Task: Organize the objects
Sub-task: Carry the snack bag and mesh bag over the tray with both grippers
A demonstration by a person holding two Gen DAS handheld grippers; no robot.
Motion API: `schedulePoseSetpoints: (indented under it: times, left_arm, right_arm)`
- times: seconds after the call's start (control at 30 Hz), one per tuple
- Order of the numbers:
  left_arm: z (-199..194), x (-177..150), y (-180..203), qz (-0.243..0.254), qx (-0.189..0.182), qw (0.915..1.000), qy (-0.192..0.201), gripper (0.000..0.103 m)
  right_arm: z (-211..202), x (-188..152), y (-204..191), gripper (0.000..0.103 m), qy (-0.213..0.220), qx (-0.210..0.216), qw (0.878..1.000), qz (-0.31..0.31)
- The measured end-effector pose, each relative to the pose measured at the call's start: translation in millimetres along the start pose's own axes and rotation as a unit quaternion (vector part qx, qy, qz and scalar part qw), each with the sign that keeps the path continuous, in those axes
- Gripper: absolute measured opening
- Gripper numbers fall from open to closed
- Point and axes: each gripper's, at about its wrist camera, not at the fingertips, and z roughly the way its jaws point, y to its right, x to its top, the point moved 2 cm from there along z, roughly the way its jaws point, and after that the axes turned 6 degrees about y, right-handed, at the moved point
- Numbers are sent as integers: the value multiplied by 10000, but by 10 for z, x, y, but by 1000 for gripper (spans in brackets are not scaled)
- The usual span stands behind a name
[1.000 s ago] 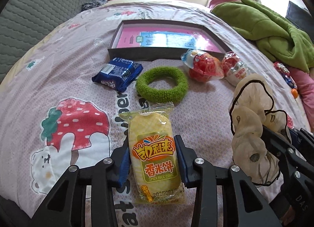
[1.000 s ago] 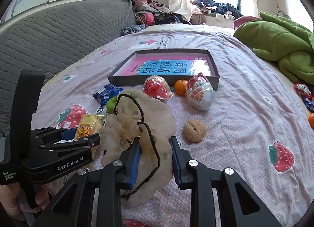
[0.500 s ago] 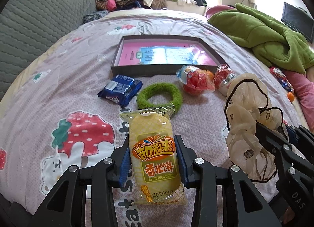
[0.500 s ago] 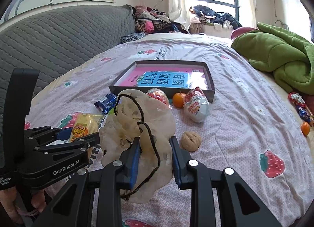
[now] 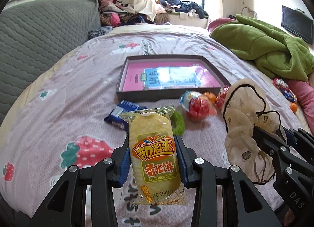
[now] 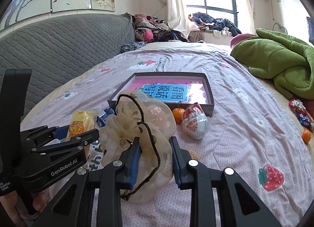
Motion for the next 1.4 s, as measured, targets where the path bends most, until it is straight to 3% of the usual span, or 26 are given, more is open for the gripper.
schedulePoseSetpoints:
  times: [0.63,1.07,1.4]
  left_arm:
    - [432,741,120,7,83,9993,365,42]
    - [1205,1167,-80,-253,85,9996,-15,42]
    - [1684,1217,-74,-343,30,9990,-298,42]
  right_arm:
    - [345,739,153,29,673,113,9974,-216]
    - [903,932,648,29,484,-187,9986,-104]
    - [1382,991,735,29,305,-305,9987,-270]
